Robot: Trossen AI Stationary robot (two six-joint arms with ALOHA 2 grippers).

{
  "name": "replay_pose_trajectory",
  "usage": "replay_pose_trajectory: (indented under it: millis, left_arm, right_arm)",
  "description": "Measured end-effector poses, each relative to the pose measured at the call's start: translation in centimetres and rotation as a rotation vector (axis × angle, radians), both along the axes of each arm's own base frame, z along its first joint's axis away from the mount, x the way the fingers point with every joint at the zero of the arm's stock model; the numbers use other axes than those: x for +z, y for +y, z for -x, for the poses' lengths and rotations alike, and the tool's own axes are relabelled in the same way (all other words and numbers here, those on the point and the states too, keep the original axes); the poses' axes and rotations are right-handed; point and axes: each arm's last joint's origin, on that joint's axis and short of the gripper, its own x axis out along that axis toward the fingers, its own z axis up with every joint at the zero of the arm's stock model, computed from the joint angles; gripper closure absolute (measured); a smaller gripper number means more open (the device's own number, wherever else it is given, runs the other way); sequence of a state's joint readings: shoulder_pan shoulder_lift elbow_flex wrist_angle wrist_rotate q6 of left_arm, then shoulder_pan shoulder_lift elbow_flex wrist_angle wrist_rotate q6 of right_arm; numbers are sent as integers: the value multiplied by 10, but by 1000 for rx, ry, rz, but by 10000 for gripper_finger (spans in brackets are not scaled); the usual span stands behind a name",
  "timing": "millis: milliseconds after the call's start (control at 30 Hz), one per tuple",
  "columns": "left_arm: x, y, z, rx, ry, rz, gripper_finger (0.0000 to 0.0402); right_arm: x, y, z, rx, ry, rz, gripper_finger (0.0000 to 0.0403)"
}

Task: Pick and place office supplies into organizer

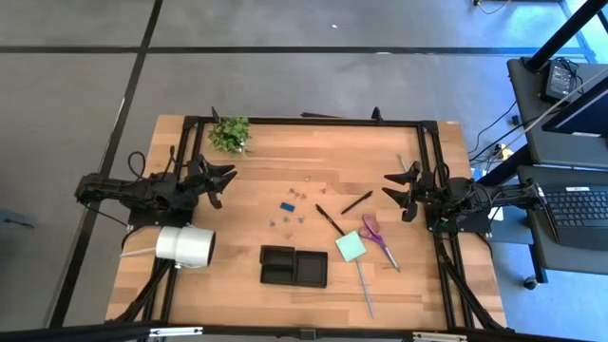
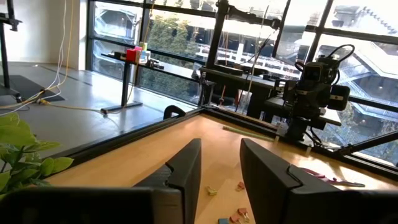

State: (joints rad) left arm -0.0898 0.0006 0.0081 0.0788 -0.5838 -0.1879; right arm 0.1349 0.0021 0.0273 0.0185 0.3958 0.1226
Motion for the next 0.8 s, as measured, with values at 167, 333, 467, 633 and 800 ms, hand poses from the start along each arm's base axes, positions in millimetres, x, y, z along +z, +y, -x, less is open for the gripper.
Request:
replay_pose_trajectory:
  millis: [167, 333, 467, 633, 800]
  left_arm:
    - [0, 0, 0, 0, 0, 0, 295]
    - [0, 0, 0, 0, 0, 0, 297]
    - [0, 0, 0, 0, 0, 0, 294]
    - [0, 0, 0, 0, 0, 0, 296]
    - [0, 0, 0, 0, 0, 0, 296]
  right_arm:
    - [0, 0, 0, 0, 0, 0, 192]
    - [0, 0, 0, 2, -7, -27, 192]
    - [0, 0, 0, 0, -15, -55, 192]
    - [0, 0, 0, 0, -15, -55, 192]
    - [0, 0, 0, 1, -26, -98, 192]
